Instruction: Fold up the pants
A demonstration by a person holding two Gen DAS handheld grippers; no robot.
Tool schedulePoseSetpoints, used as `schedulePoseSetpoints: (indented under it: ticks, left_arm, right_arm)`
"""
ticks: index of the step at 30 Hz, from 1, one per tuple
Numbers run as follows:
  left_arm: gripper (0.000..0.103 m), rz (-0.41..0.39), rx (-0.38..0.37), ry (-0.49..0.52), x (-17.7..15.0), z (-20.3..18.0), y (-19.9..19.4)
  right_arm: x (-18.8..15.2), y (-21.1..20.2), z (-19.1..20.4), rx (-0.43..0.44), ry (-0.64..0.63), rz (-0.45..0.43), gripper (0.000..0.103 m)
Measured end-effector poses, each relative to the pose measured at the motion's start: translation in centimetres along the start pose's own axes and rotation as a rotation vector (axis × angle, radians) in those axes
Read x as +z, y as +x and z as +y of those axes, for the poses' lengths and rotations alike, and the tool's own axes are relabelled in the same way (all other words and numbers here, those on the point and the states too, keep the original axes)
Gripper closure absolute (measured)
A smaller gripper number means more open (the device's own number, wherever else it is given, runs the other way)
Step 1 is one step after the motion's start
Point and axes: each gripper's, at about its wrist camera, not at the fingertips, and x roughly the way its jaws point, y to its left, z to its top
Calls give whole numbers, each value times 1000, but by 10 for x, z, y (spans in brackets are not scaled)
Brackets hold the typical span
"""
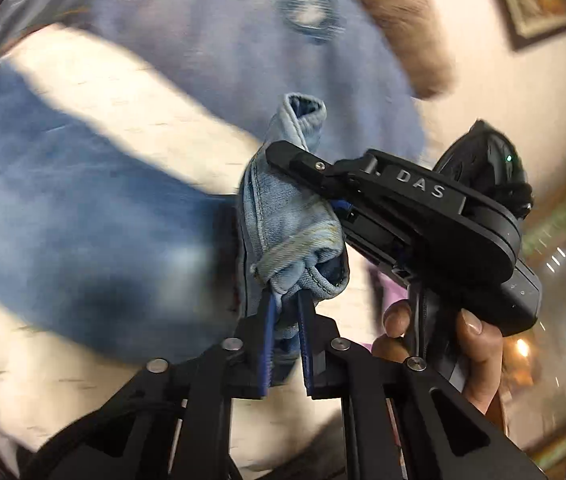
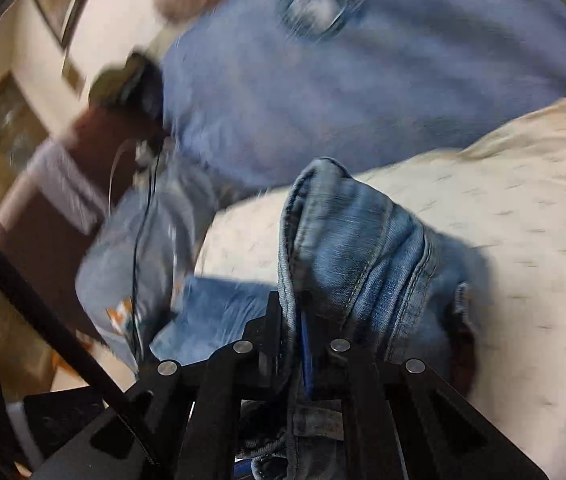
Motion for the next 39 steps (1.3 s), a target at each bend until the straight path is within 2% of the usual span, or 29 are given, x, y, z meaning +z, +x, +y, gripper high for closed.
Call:
schedulePoseSetpoints:
  ticks: [2,3,4,5,6,8,10,11,12,13,15,16,19,23,25,28,29,30,31,32,34,36,37,39]
  left_arm:
    - [86,11,104,-23,1,30,-8]
    - [85,11,165,-37,2,43,-11]
    - [79,15,205,-57,3,52,-12]
    - [70,-34,307,-78,4,58,-15]
    - [64,-36,289,-107,5,63,-22]
    - [41,-35,270,-97,8,62,-31]
    - [39,-35,286,-55,10,56,-30]
    - [39,-29,289,-39,11,54,-25]
    - [39,-23,293,-29,13,51,-21]
    - [39,-13,304,-21,21,46,-4]
    - [39,6,376,-22,29,49,6]
    - [41,30,403,-13,44,45,31]
    - [43,72,407,-28,64,47,58]
    - [68,74,408,-26,71,49,83]
    - [78,67,402,-7,65,46,79]
    - [87,59,355,-19,64,45,80]
    - [88,56,348,-15,64,49,83]
    - [89,53,351,0,64,49,84]
    - [90,58,352,10,63,47,86]
    - [91,66,334,4,62,47,87]
    - [91,86,291,19,59,41,89]
    - [90,77,349,79,53,32,95]
    - [88,73,413,117,52,32,103]
    - [87,85,484,117,52,41,115]
  right_arm:
    - [-11,40,1,9,-3,67,92]
    - [-16,56,-2,22,14,96,86]
    - [-24,75,-8,41,44,143,80]
    - [-33,83,-14,66,75,182,80]
    - [-37,88,-20,91,106,196,81]
    - [-40,74,-32,158,162,174,75]
    - [-44,39,-44,212,205,100,47]
    - [-48,19,-49,222,212,55,37]
    - [-52,-4,-54,192,208,5,23]
    - [-55,-18,-57,157,199,-25,21]
    - [-69,-44,-69,82,166,-55,21]
    - [-76,-50,-73,56,158,-60,21]
    - [-108,-59,-75,33,96,-39,21]
    - [-135,-32,-54,-78,-12,59,21]
    - [-135,-8,-41,-186,-77,107,21]
    - [-141,2,-33,-273,-165,136,24]
    - [-141,0,-33,-277,-167,133,27]
    - [-140,-4,-36,-271,-150,126,34]
    - [-140,-8,-41,-272,-130,124,48]
    - [-138,-12,-47,-261,-104,132,51]
    - [-136,-24,-58,-227,-51,130,70]
    - [-135,-36,-60,-228,-49,123,72]
    - [-134,-35,-61,-222,-42,125,72]
    - [-137,-24,-66,-212,-20,162,68]
